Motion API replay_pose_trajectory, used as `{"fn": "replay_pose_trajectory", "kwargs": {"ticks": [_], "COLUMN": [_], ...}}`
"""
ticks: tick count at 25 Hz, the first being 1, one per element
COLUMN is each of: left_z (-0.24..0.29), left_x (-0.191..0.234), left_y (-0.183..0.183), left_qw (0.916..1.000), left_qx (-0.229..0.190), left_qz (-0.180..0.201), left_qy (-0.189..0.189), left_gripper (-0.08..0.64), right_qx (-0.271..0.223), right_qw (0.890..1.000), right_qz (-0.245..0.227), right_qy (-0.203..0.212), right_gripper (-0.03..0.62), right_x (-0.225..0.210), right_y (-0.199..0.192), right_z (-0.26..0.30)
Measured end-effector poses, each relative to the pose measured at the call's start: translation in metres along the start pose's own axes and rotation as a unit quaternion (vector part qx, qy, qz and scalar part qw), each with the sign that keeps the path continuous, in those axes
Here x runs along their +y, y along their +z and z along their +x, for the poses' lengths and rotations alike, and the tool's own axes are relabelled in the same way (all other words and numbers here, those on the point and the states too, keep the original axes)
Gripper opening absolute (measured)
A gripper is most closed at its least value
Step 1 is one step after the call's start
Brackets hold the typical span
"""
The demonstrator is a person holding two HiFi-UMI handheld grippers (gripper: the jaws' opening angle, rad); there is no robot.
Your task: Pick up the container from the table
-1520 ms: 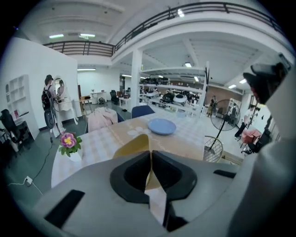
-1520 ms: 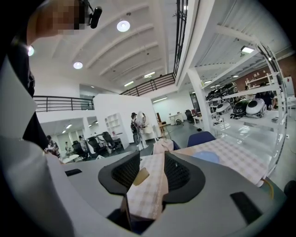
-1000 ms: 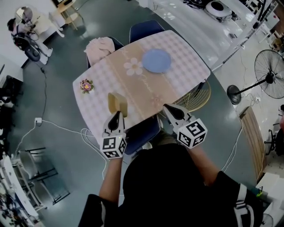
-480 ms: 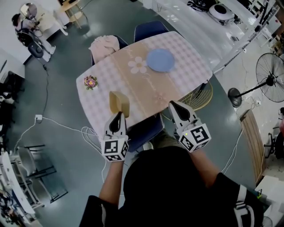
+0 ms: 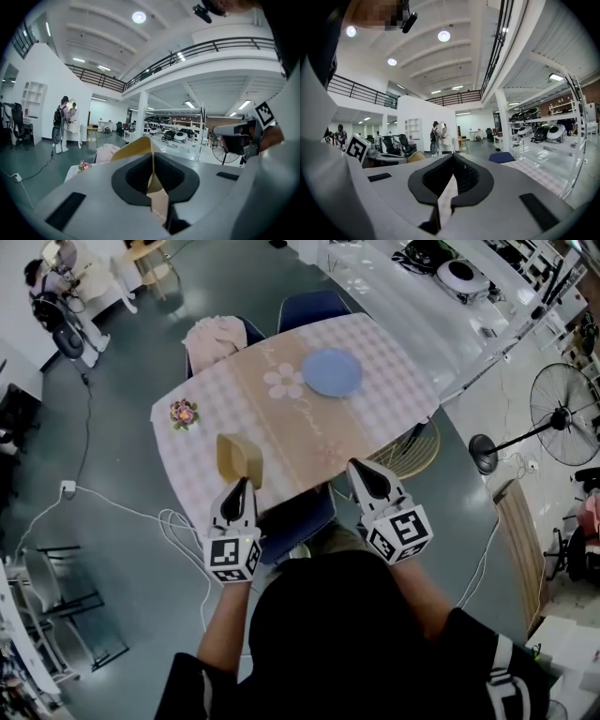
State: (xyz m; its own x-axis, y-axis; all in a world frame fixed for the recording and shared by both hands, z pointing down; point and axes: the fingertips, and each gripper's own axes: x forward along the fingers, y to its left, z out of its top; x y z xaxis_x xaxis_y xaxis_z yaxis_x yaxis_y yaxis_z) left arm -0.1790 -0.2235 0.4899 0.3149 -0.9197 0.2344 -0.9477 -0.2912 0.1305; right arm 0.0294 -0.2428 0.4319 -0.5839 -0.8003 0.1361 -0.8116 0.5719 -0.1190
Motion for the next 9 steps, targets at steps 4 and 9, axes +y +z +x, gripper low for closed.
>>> {"fn": "replay_pose_trajectory", "kwargs": {"ticks": [4,9], "left_z": [0.008,0.017], "left_x": [-0.003,-0.002], "left_y": [0.002,0.009], "left_qw": [1.0000,1.0000], "left_qx": [-0.003,-0.006], "left_qz": [-0.004,-0.002], "left_qy": [-0.004,0.000], "left_gripper": [0.017,0.017], "right_qx": [0.000,0.011], "right_qw": [1.000,1.000], "right_qz": [-0.004,-0.007], "right_qy": [0.000,0.000], "right_gripper": [-0.002,-0.002], "right_x": [-0.005,-0.012], "right_y": [0.002,0.002], "right_z": [0.004,0.013]}}
